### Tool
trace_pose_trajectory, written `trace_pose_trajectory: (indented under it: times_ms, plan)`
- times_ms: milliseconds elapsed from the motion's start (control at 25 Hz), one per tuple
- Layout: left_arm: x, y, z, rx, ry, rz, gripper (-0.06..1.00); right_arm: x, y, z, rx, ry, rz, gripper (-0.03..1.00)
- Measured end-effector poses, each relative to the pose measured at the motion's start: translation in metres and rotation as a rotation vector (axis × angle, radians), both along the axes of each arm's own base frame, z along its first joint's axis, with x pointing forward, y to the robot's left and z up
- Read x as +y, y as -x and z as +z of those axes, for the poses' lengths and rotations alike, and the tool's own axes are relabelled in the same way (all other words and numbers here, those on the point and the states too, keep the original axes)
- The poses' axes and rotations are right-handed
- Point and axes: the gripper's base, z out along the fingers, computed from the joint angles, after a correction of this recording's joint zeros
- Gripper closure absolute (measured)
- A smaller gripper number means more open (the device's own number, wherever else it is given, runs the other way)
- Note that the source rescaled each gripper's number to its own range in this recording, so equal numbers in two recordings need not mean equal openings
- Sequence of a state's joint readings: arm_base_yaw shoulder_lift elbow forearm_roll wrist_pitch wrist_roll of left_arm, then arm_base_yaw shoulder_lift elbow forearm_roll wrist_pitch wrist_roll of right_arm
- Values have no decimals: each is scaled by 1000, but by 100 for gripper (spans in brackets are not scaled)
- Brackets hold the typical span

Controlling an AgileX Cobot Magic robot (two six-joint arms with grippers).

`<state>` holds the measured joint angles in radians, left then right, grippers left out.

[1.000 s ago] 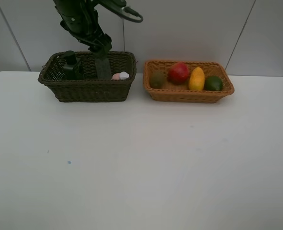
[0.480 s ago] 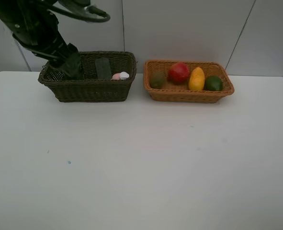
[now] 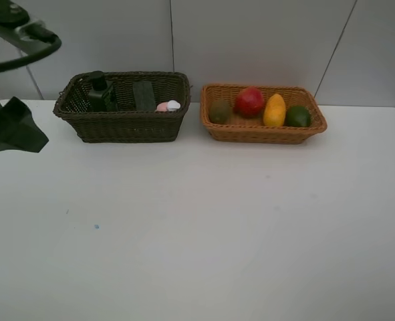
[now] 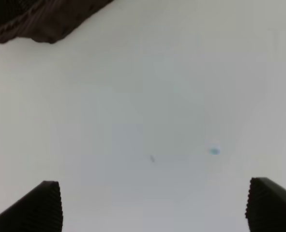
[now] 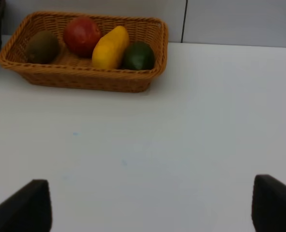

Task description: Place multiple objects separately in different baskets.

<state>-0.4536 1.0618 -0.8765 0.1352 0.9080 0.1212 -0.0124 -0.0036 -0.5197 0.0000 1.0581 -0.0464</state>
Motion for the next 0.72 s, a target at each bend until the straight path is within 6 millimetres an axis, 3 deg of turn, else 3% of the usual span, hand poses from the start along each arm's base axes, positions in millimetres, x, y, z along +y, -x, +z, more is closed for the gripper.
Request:
trace_pose_trajectory:
  times_ms: [320, 720]
  plan:
    - [25, 55, -1, 44, 9, 20, -6, 0, 0, 0, 0, 0, 0, -3]
    - [45, 111, -36, 46, 150, 68, -6, 0, 0, 0, 0, 0, 0, -3]
